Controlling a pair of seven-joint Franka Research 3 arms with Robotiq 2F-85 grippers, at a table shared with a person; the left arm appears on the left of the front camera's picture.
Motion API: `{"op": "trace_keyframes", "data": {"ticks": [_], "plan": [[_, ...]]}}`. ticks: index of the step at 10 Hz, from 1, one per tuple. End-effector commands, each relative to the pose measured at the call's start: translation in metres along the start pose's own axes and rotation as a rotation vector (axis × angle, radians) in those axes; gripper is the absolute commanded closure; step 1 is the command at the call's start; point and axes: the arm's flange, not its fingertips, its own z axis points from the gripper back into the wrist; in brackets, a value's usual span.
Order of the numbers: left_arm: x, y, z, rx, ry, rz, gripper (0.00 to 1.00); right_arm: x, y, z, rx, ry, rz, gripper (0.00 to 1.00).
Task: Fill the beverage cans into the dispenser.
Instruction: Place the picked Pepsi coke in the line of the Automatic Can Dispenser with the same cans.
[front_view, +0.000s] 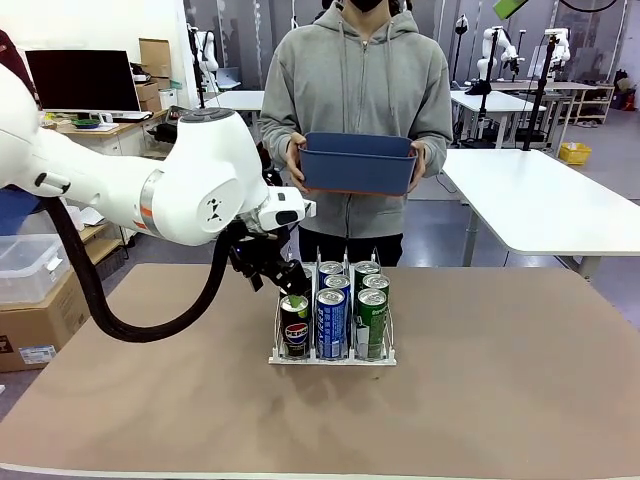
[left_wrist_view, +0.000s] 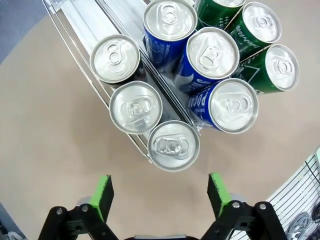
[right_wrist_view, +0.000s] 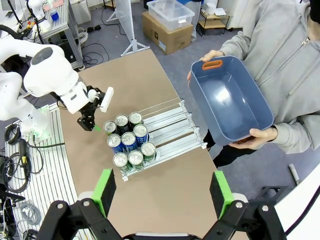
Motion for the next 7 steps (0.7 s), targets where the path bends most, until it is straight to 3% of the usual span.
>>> {"op": "trace_keyframes", "data": {"ticks": [1, 7], "plan": [[-0.014, -0.007, 0.007, -0.003, -0.044, 0.002, 0.00, 0.001, 0.000, 0.002, -0.002, -0.004, -0.001, 0.00], [-0.003, -0.002, 0.007, 0.006, -0.014, -0.004, 0.00, 0.001, 0.000, 0.002, -0.002, -0.004, -0.001, 0.00]]}}
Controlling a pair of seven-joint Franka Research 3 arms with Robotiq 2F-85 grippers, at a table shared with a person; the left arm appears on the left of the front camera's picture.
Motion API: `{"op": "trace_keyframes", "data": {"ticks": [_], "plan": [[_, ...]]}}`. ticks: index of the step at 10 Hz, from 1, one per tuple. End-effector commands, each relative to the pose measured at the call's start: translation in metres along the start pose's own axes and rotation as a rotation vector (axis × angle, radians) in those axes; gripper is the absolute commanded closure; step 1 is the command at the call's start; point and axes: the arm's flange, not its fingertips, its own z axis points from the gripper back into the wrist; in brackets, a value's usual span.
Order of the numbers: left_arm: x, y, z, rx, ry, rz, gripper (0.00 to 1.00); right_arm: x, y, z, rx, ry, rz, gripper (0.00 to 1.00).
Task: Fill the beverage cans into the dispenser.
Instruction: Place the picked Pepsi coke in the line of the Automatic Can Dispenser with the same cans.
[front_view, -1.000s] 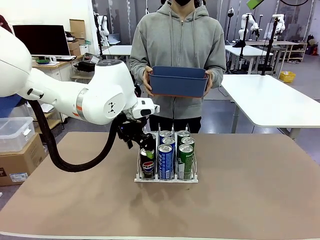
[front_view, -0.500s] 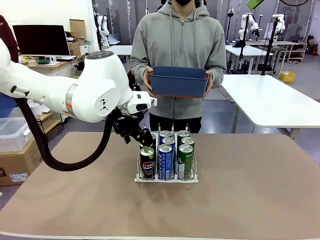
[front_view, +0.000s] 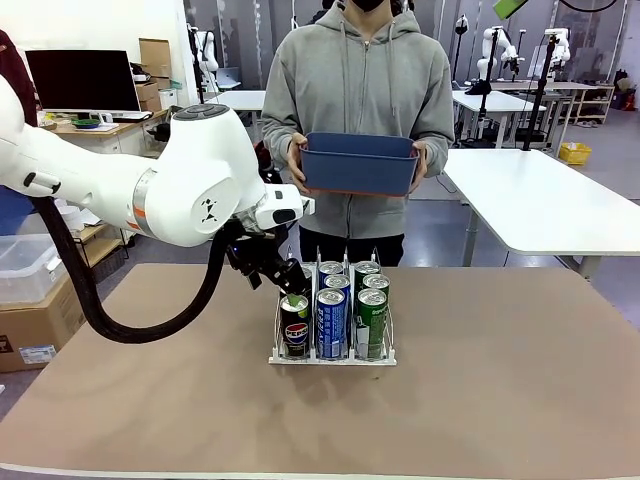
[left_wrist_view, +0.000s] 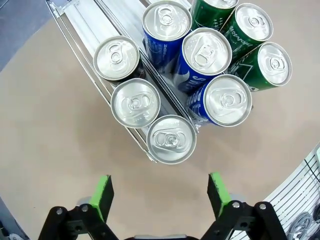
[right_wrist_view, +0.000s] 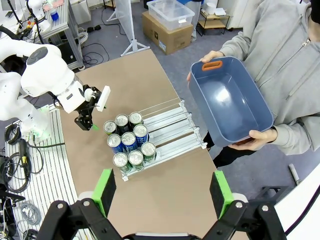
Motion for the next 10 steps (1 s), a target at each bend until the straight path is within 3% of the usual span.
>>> {"op": "trace_keyframes", "data": {"ticks": [1, 5, 8, 10], "plan": [[0.002, 0.001, 0.000, -0.001, 0.003, 0.002, 0.00, 0.001, 0.000, 0.002, -0.002, -0.004, -0.001, 0.00], [0.000, 0.000, 0.000, 0.000, 0.001, 0.000, 0.00, 0.001, 0.000, 0.002, -0.002, -0.004, -0.001, 0.00], [0.000, 0.025, 0.059, 0.062, -0.005, 0.004, 0.00, 0.001, 0.000, 0.002, -0.002, -0.004, -0.001, 0.00], [0.000, 0.060, 0.112, 0.014, -0.065, -0.051, 0.00, 0.001, 0.000, 0.002, -0.002, -0.004, -0.001, 0.00]]}}
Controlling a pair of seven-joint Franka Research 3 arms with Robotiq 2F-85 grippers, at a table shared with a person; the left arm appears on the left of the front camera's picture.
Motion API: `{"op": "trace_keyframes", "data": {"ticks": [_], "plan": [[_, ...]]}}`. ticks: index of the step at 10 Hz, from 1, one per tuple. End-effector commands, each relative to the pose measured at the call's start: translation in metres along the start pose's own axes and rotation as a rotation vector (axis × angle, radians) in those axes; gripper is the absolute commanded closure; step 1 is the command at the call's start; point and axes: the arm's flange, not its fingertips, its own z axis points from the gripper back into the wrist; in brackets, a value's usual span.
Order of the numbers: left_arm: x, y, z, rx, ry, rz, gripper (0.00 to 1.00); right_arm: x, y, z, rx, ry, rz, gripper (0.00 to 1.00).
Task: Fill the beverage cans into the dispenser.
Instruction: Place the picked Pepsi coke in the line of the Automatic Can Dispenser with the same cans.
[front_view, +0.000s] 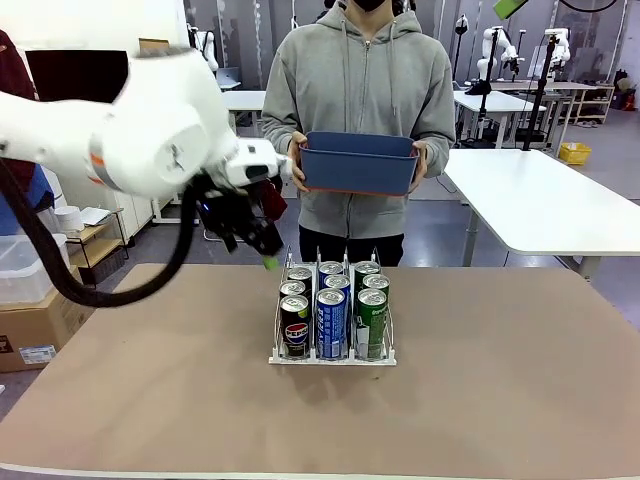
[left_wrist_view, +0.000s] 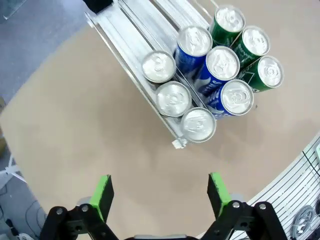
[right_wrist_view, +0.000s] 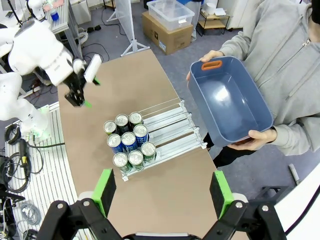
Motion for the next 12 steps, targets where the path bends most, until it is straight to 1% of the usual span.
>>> {"op": "trace_keyframes", "data": {"ticks": [1, 3, 4, 5, 6, 7, 9, 10, 12], "plan": [[-0.002, 0.036, 0.055, -0.078, -0.040, -0.027, 0.00, 0.001, 0.000, 0.002, -0.002, -0.004, -0.001, 0.00], [0.006, 0.067, 0.104, -0.183, -0.107, -0.087, 0.00, 0.001, 0.000, 0.002, -0.002, -0.004, -0.001, 0.00], [0.013, 0.078, 0.122, -0.242, -0.121, -0.106, 0.00, 0.001, 0.000, 0.002, -0.002, -0.004, -0.001, 0.00], [0.018, 0.089, 0.141, -0.269, -0.139, -0.136, 0.00, 0.001, 0.000, 0.002, -0.002, -0.004, -0.001, 0.00], [0.021, 0.099, 0.162, -0.297, -0.180, -0.164, 0.00, 0.001, 0.000, 0.002, -0.002, -0.004, -0.001, 0.00], [0.022, 0.100, 0.178, -0.308, -0.217, -0.178, 0.00, 0.001, 0.000, 0.002, -0.002, -0.004, -0.001, 0.00], [0.025, 0.104, 0.210, -0.238, -0.327, -0.205, 0.00, 0.001, 0.000, 0.002, -0.002, -0.004, -0.001, 0.00], [0.024, 0.098, 0.224, -0.219, -0.365, -0.209, 0.00, 0.001, 0.000, 0.002, -0.002, -0.004, -0.001, 0.00], [0.028, 0.091, 0.238, -0.169, -0.408, -0.222, 0.00, 0.001, 0.000, 0.002, -0.002, -0.004, -0.001, 0.00]]}}
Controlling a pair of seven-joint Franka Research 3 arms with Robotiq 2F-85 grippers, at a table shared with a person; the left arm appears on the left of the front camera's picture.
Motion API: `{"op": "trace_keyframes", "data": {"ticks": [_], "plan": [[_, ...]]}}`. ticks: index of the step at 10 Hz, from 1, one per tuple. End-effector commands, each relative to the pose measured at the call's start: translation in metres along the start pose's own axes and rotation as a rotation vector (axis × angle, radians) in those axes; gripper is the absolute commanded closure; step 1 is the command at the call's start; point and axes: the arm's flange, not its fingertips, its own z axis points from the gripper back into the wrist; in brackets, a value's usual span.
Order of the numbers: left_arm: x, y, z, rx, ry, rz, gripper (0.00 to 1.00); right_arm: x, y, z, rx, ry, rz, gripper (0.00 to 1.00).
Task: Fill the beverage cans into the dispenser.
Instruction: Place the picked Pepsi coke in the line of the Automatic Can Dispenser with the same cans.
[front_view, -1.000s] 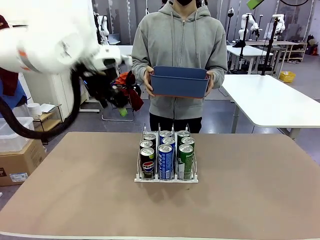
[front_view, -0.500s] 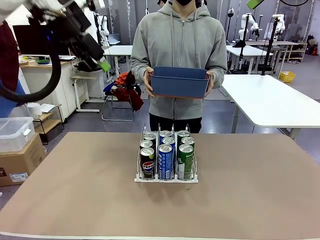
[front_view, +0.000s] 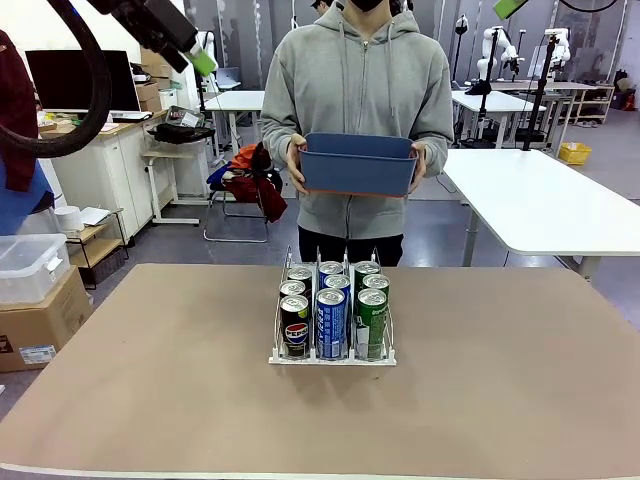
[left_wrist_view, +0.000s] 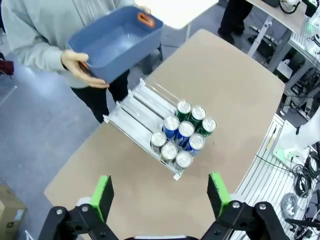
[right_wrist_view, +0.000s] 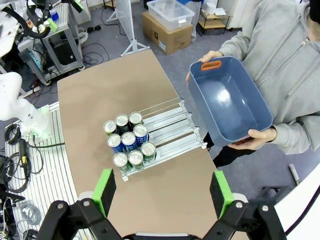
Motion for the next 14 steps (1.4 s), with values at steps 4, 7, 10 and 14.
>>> {"op": "trace_keyframes", "data": {"ticks": [4, 7, 10, 14], "plan": [[0.0086, -0.0071, 0.0021, 0.030, -0.037, -0.020, 0.00, 0.0007, -0.0004, 0.0017, -0.002, -0.004, -0.001, 0.00], [0.0086, -0.0071, 0.0021, 0.030, -0.037, -0.020, 0.00, 0.0007, -0.0004, 0.0017, -0.002, -0.004, -0.001, 0.00], [0.0086, -0.0071, 0.0021, 0.030, -0.037, -0.020, 0.00, 0.0007, -0.0004, 0.0017, -0.002, -0.004, -0.001, 0.00], [0.0086, -0.0071, 0.0021, 0.030, -0.037, -0.020, 0.00, 0.0007, -0.0004, 0.0017, -0.002, -0.004, -0.001, 0.00]]}}
